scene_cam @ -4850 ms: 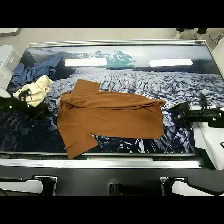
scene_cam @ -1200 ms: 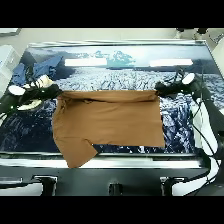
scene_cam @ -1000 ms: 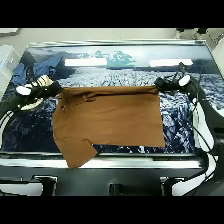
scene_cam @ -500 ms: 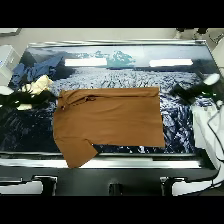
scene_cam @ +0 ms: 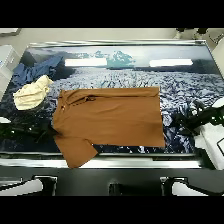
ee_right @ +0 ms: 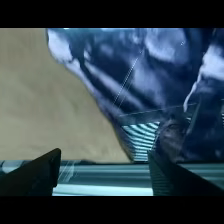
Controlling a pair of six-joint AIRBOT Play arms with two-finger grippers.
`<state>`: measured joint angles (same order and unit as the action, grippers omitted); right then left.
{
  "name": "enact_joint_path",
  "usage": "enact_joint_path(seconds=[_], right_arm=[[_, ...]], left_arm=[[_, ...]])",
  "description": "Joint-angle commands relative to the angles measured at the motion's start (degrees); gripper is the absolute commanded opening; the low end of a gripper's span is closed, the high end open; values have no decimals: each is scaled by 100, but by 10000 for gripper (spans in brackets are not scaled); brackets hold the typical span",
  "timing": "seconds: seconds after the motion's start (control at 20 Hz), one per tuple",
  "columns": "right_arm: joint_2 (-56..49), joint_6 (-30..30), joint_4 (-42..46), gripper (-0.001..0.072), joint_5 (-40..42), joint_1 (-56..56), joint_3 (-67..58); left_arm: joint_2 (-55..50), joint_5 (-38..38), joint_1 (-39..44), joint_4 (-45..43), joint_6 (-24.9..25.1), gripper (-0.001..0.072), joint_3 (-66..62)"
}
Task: Fold the clothes and pants, and hang the long-sleeved shirts on hangers.
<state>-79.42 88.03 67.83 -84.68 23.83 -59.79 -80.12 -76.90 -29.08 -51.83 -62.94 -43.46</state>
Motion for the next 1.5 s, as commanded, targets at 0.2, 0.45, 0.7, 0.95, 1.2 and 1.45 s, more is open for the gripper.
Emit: enact_joint_path(seconds=[0.2, 0.45, 0.7, 0.95, 1.2, 1.45], right_arm=[[389, -17, -164, 629, -81, 24, 221], [389, 24, -160, 610, -74, 24, 221], [387, -50, -57, 615, -181, 24, 238], [387, -177, 39, 615, -138, 24, 708], [278, -221, -52, 633, 673, -411, 1648], [-2, -195, -271, 608, 951, -896, 1727]], left_arm=[[-315, 118, 11, 133, 514, 573, 251], [-326, 197, 125, 181, 564, 247, 251], [-437, 197, 280, 197, 595, 253, 254], [-461, 199, 273, 192, 590, 26, 249], [-446, 162, 275, 195, 546, 24, 249], [-446, 2, 275, 192, 551, 25, 247]])
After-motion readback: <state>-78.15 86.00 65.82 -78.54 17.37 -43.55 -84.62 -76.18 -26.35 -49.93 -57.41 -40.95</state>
